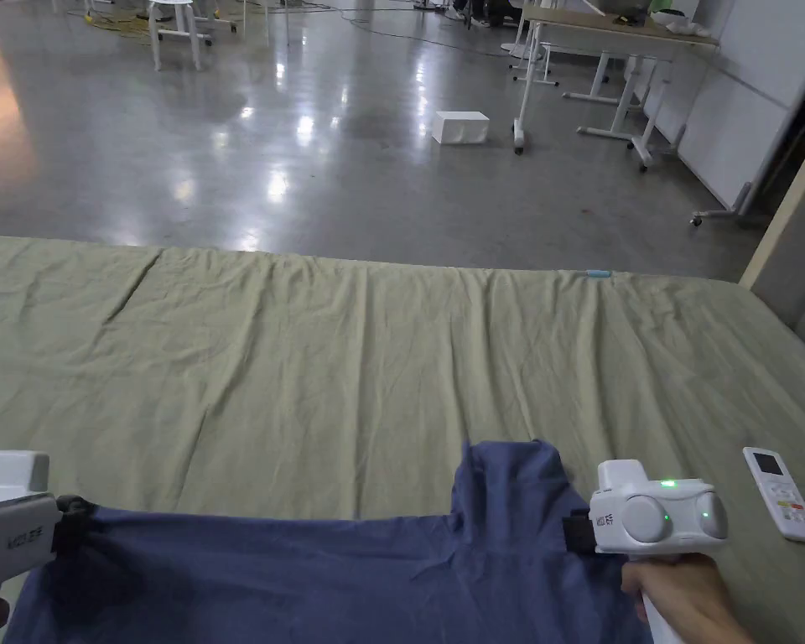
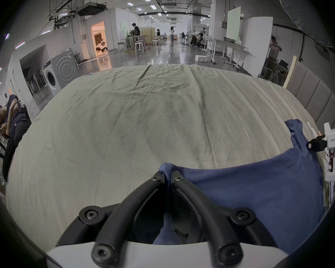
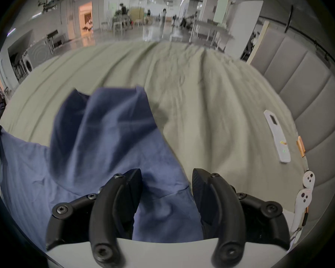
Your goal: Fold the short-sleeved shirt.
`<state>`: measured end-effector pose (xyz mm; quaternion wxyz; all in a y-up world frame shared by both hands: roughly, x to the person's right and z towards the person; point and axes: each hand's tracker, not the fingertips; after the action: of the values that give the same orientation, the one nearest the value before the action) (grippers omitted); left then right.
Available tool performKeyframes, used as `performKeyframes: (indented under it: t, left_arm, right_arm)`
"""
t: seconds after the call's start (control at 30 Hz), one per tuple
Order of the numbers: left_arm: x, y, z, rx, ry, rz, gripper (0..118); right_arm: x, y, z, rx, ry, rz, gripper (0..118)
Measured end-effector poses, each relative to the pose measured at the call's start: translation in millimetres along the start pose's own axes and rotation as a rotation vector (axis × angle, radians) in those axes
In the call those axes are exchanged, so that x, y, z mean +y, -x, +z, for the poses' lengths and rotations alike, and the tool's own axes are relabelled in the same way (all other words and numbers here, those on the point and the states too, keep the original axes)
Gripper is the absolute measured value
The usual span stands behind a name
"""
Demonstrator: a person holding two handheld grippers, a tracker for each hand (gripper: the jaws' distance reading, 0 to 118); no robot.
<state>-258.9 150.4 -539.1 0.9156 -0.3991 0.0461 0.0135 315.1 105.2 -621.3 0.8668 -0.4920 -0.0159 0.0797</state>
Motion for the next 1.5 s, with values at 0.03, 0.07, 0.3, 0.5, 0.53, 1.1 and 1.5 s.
performKeyframes:
  t: [0.03, 0.07, 0.3, 0.5, 0.53, 1.1, 1.5]
  left_arm:
    - [0, 0, 1, 0.0, 0.003, -0.002, 5]
    - [0, -1, 1, 0.003, 0.005, -0.006, 5]
    - [-4, -5, -1, 0.025, 0.011, -0.031, 5]
    - [-9, -7, 7, 0.03, 0.0, -0.017, 5]
    - [-9, -7, 9, 0.03, -0.001, -0.016, 5]
    - [3, 7, 83, 0.025, -0.194, 0.023, 5]
    - [44, 17, 280, 0.045, -0.414, 0.012, 5]
  right_arm:
    - [-1, 0, -4, 0.005, -0.009, -0.009, 54]
    - [-4, 2, -6, 0.01, -0.026, -0.018, 52]
    - [-6, 19, 3, -0.052, -0.026, 0.057, 6]
    - [-12, 18, 22, -0.063, -0.101, -0.005, 3]
    - [-14, 18, 29, -0.067, -0.123, -0.004, 3]
    - [-49, 10, 217, -0.035, -0.497, -0.036, 3]
    - [-48, -14, 373, -0.058, -0.74, -0.063, 3]
